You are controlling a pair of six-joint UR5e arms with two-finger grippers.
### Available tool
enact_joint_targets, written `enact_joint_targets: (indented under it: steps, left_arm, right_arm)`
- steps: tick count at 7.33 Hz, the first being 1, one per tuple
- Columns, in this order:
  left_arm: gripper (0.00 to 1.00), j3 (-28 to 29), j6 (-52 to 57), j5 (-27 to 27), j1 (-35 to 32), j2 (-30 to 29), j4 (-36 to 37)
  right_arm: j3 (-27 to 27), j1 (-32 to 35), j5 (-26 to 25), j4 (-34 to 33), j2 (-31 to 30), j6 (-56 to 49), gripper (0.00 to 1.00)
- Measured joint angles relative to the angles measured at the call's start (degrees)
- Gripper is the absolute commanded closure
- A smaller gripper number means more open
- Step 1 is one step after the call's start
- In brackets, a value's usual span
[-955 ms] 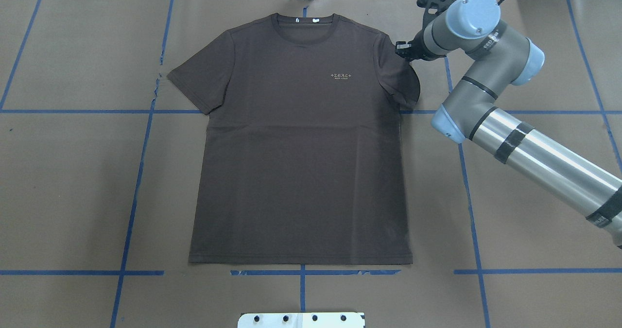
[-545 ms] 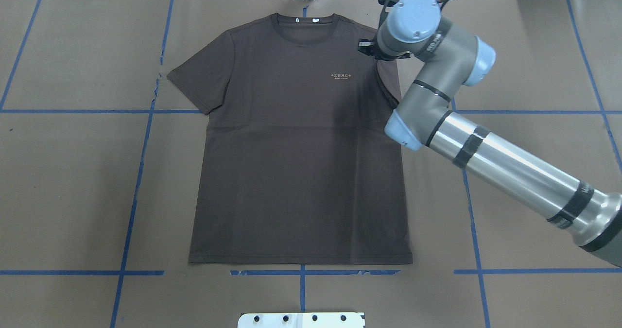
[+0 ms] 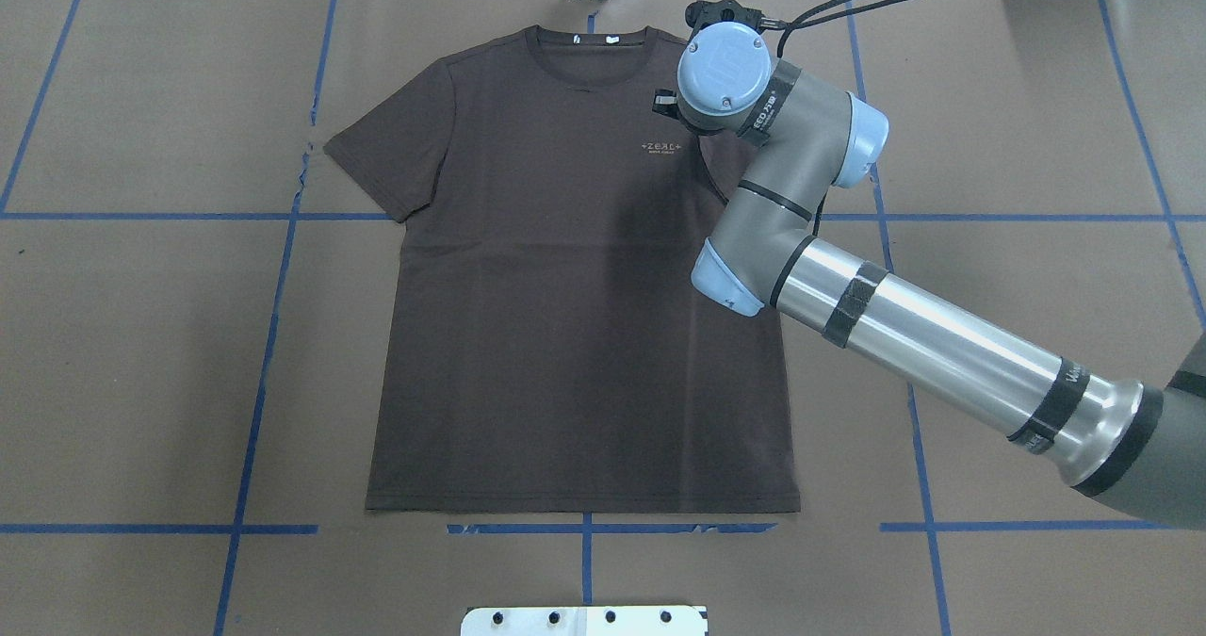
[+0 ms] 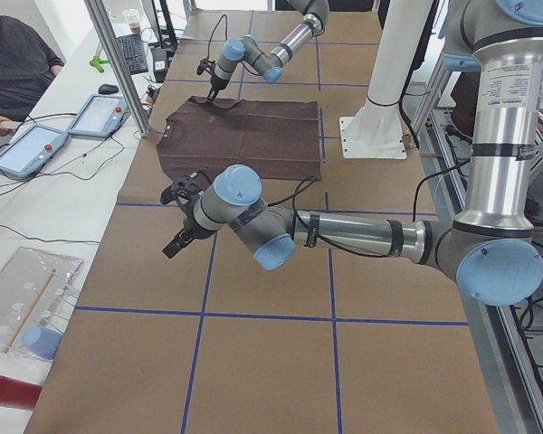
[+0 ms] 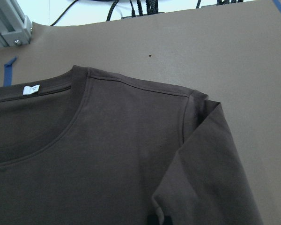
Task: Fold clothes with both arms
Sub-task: 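Fold the sleeve nearest the right gripper inward onto the shirt body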
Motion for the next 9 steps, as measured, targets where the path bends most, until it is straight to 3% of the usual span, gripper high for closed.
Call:
enact_joint_targets:
  steps: [1,4,7,8,9]
  left_arm:
    - [0.00,0.1,0.0,0.0,0.0,0.0,0.0]
    - [0.00,0.2,-0.1,-0.1,0.1,-0.5,0.0]
    - [0.00,1.5,-3.1,0.1,5.8,-4.9,-1.5]
    - [0.03,3.4,-9.8,0.6,9.4,-8.3,-1.8]
    - [0.13,5.9,-17.3,2.1,13.3,-11.9,-2.0]
  right_arm:
    - [-1.1,-0.2,-0.2,0.0,0.8,0.0,0.01]
    - [-1.4,-0.2,-0.6,0.0,2.0,-3.0,0.00]
    - [4.8,8.6,16.6,-3.4,-0.4,-15.5,0.00]
    - [8.7,11.9,21.2,-5.0,-3.7,-21.0,0.00]
    - [11.9,15.0,24.9,-5.4,-7.5,-25.8,0.00]
